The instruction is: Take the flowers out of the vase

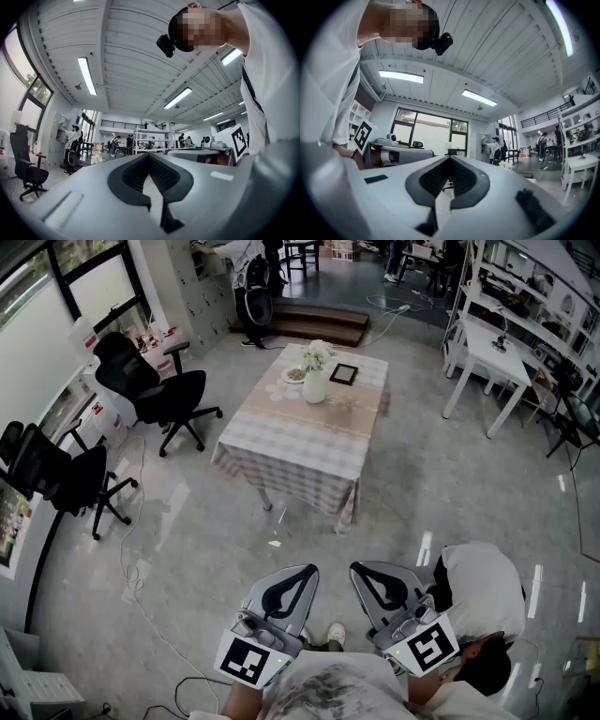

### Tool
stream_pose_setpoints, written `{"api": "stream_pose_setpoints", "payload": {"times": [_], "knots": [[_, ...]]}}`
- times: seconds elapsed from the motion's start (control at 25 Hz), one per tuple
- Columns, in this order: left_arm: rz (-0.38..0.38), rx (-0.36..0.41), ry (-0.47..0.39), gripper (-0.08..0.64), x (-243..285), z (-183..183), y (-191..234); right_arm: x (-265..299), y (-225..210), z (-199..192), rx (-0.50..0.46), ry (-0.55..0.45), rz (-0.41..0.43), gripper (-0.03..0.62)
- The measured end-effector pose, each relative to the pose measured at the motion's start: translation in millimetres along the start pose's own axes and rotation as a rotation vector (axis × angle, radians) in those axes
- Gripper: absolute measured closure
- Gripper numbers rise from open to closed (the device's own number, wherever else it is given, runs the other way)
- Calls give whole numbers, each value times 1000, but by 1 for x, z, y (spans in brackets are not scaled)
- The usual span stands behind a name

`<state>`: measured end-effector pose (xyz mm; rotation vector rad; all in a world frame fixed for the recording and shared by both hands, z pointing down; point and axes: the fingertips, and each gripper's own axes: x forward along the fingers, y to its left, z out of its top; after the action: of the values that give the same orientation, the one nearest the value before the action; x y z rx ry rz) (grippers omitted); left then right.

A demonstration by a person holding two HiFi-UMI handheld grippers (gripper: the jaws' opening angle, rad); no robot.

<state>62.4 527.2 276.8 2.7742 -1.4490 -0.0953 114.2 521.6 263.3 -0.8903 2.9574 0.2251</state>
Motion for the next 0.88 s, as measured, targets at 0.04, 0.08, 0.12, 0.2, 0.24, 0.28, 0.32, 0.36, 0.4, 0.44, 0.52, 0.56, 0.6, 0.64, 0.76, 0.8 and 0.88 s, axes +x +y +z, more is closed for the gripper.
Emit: {"api": "stream_pose_setpoints", "payload": {"times": [0.04, 0.08, 0.12, 0.2, 0.24, 0.28, 0.32, 0.36, 0.4, 0.44, 0.52, 0.56, 0.6, 0.64, 0.76, 0.8, 0.88], "knots": [[1, 2, -3, 552, 0, -1, 0, 0, 0, -1, 0, 0, 1, 577], [2, 3, -3, 552, 0, -2, 1, 1, 0, -2, 1, 0, 1, 577], [3, 6, -7, 552, 1, -2, 2, 1, 0, -3, 2, 1, 2, 578], [4, 19, -29, 552, 1, 2, 3, 3, 0, -4, 5, 3, 2, 577], [4, 23, -37, 552, 1, 3, 4, 3, 0, -4, 6, 3, 1, 577], [5, 25, -41, 552, 2, 4, 5, 4, 0, -3, 2, 2, 1, 578], [8, 27, -44, 552, 2, 5, 6, 5, 0, -2, -5, 1, 1, 577], [10, 29, -45, 552, 3, 5, 7, 6, 0, -2, -13, 0, 2, 577], [13, 23, -37, 552, 3, 3, 7, 5, -1, -1, -21, -1, 2, 577], [15, 13, -22, 552, 4, 1, 5, 5, -1, -1, -26, -2, 2, 577], [19, 14, -23, 552, 8, 0, 4, 2, -4, -3, -30, 0, 0, 577], [21, 25, -36, 552, 9, 1, 3, 1, -5, -4, -28, 1, -2, 577], [23, 28, -37, 552, 11, 2, 2, -1, -7, -5, -26, 4, -3, 577], [24, 20, -24, 552, 12, 0, 0, -3, -8, -6, -24, 7, -3, 577], [34, 6, 3, 552, 14, -4, -6, -7, -14, -8, -18, 10, -3, 577], [37, 8, 6, 552, 15, -5, -6, -7, -16, -9, -17, 8, -3, 577], [41, 11, 11, 552, 19, -7, -4, -4, -22, -11, -16, 7, -3, 577]]}}
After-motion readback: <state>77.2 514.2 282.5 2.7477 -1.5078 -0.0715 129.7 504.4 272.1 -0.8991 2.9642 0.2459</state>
